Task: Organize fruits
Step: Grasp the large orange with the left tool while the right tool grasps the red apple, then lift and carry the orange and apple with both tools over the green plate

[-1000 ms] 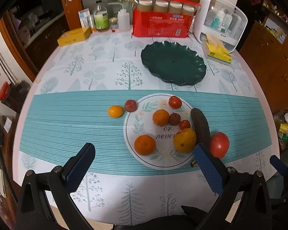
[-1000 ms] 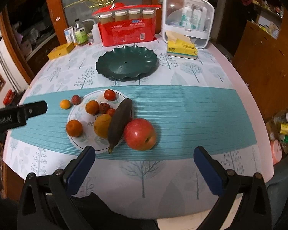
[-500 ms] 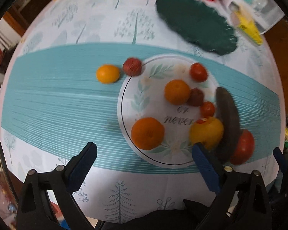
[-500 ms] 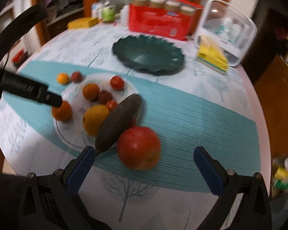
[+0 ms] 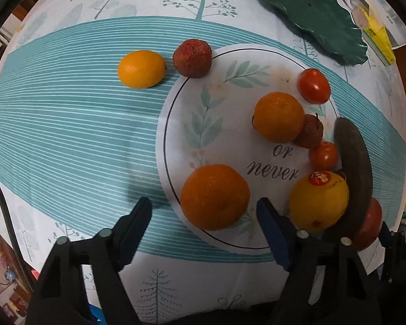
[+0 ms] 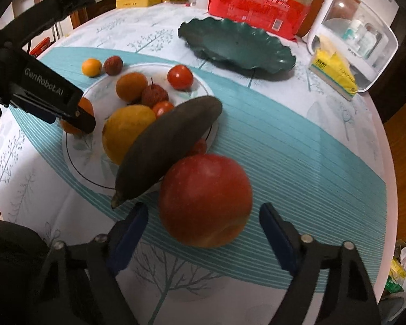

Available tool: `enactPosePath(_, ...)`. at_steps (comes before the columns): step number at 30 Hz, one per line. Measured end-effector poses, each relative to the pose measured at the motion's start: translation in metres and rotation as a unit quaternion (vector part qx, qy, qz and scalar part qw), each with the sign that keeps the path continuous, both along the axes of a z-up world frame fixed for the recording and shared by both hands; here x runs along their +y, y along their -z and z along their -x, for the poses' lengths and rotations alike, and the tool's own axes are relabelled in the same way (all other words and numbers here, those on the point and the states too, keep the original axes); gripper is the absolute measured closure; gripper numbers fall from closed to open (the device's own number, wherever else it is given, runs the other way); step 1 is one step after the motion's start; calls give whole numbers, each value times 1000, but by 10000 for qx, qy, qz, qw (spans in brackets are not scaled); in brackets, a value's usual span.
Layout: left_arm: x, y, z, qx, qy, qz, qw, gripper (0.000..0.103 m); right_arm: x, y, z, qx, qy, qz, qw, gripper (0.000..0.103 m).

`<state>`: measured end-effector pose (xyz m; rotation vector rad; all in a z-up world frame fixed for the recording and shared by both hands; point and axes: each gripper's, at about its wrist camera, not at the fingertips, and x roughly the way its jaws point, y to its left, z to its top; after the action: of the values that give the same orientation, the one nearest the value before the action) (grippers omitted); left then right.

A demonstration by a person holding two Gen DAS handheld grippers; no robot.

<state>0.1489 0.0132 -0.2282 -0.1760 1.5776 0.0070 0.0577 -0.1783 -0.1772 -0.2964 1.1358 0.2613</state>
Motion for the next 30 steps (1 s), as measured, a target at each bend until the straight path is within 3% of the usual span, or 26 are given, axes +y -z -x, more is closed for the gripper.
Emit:
enactPosePath(5,-1,3,-2,-20,55,22,10000,40,1,4,-4,-1,17,-95,10000,21)
enactPosePath(8,2,1,-11,-104,55,46,9999,47,0,6,-7,-31,77,-145,9999,32)
enactPosePath(12,5,-4,-17,-191,18,246,9995,58,-6,5,-12,-90,258,-295,9992,36)
enactPosePath(21,12,-12,-9,-264,84,218,9994,59,-14,6,-13,64,689,-645,9955,36)
enactPosePath(30,35,-42,-6,-701,246,123,9972,59,-28,-4,-7,230,1382,-932,9857,36)
